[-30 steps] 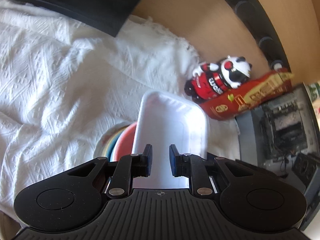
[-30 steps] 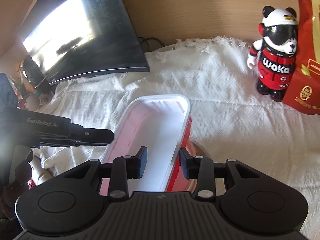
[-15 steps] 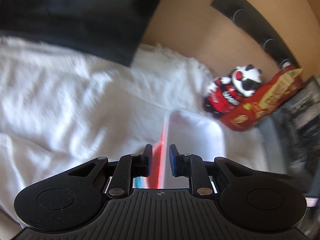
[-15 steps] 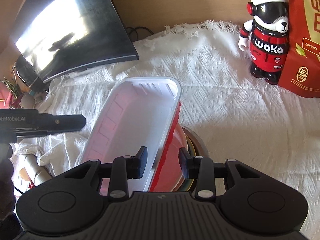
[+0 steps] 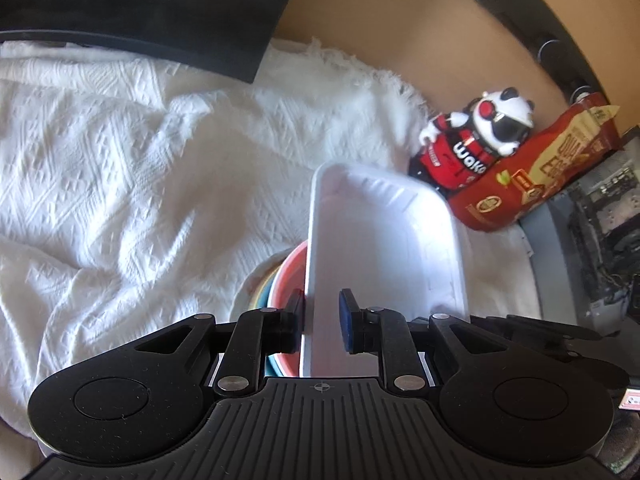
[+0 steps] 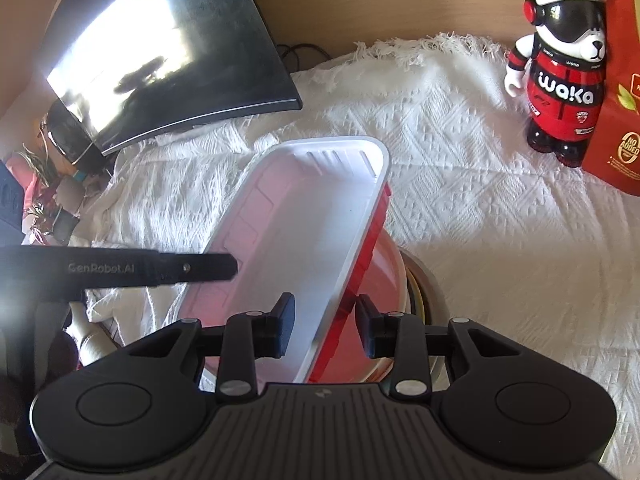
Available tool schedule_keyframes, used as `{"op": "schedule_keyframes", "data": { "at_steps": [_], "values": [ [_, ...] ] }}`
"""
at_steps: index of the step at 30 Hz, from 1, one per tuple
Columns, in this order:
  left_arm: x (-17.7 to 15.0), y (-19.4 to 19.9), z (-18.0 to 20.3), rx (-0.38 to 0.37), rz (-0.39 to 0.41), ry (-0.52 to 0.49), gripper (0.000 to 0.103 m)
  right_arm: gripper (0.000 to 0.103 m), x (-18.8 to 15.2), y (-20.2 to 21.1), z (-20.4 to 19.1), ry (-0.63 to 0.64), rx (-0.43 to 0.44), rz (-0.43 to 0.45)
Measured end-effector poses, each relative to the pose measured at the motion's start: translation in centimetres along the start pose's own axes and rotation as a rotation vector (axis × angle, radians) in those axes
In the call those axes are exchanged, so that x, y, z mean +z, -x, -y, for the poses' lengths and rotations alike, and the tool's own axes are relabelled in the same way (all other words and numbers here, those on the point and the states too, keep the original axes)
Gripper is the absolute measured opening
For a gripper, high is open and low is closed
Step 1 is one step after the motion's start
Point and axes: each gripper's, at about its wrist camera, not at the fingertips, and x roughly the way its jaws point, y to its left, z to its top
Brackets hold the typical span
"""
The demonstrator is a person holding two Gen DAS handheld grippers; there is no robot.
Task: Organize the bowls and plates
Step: 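Lower the tray onto the white bowl atop the stack with the left tool, then open the left tool and withdraw it from the tray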
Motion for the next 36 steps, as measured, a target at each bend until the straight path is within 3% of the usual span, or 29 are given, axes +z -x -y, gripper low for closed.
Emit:
{"op": "schedule_keyframes", "data": {
  "at_steps": [6,11,15,23,31,36],
  "values": [
    [0.0,2.0,1.1,-0.017,0.023,-0.01,0.02,0.033,0.2,1.9,0.0,0.002,0.039,0.027],
    [-0.8,0.3,0.7,-0.023,-0.037,0.007,0.02,0.033,-0.5,1.8,0.3,0.0,0.032,0.009],
    [-1.2,-0.6,0.2,-0.041,-0.066,0.025,0.02,0.033,-1.0,1.0,1.0,-0.025,0.008,-0.005],
    [-0.5,2.2,-0.1,-0.058,0.006,0.005,0.02,0.033,-1.3,3.1,0.9,-0.044,-0.039,0.068],
    [-0.8,2.5,0.2,-0.112,-0.031,-0.074,0.02,0.033,-2.6,4.0,-0.2,-0.11,-0.113,0.131],
    [-2.0,3.8,0.4,-0.074,0.026,-0.136,0.02,0.033,-3.8,4.9,-1.3,-0.141,-0.172,0.172]
  ]
}}
